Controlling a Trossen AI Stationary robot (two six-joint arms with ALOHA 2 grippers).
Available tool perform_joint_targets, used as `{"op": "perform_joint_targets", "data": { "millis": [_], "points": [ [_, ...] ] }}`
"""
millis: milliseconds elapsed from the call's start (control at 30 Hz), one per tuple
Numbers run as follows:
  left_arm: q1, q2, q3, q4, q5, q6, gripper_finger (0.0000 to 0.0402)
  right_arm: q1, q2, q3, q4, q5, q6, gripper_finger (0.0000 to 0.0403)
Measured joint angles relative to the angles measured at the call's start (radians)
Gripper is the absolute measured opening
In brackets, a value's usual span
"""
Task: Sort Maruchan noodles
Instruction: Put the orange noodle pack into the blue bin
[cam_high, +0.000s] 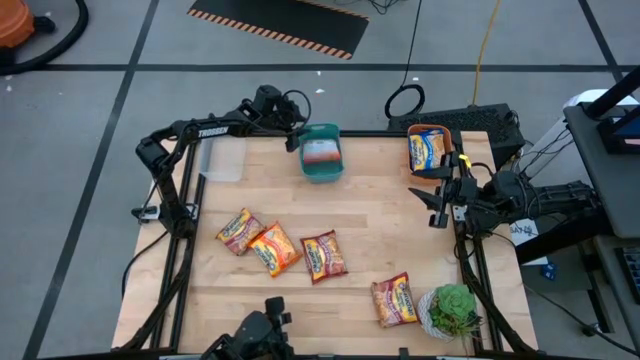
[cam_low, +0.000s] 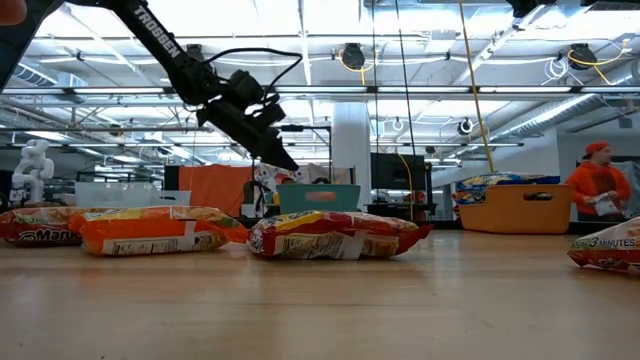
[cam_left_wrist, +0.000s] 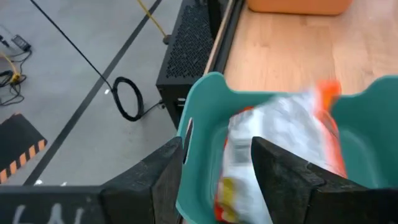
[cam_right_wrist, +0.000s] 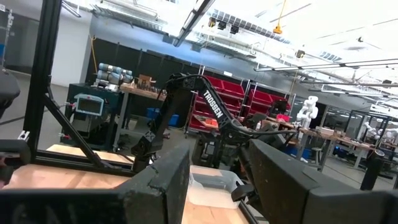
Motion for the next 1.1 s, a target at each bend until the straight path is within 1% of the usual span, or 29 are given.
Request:
{"op": "perform_joint_targets", "data": {
  "millis": [167,300,367,533,600,767,867,1000,1100],
  "points": [
    [-0.002,0.000,0.000,0.010,-0.063,-0.046,0.0200,0.000,0.000,0.000,-0.010,0.000,0.000,0.0160],
    [-0.006,0.000,0.000,0.009,-0.069,-0.093,0.0200,0.000,0.000,0.000,-0.014,0.004,0.000,0.0160],
    [-0.017,0.000,0.000,-0.005,-0.070,-0.123,0.0200,0.000,0.000,0.000,-0.014,0.025,0.000,0.0160],
    [-0.077,0.000,0.000,-0.081,-0.077,-0.162,0.0200,0.000,0.002,0.000,-0.024,0.056,0.000,0.0160],
    [-0.110,-0.005,0.000,-0.136,-0.124,-0.149,0.0200,0.000,0.003,0.000,-0.033,0.056,0.002,0.0160],
    [-0.203,-0.047,0.000,-0.227,-0.369,-0.140,0.0200,0.000,0.014,0.000,-0.044,0.056,0.029,0.0160],
    [-0.257,-0.099,0.000,-0.272,-0.473,-0.141,0.0200,0.000,0.027,0.000,-0.043,0.082,0.034,0.0160],
    [-0.330,-0.174,0.001,-0.331,-0.488,-0.172,0.0200,0.000,0.053,0.000,-0.042,0.132,0.046,0.0160],
    [-0.396,-0.217,0.001,-0.389,-0.488,-0.204,0.0200,0.000,0.079,0.000,-0.043,0.141,0.085,0.0160]
  ]
}}
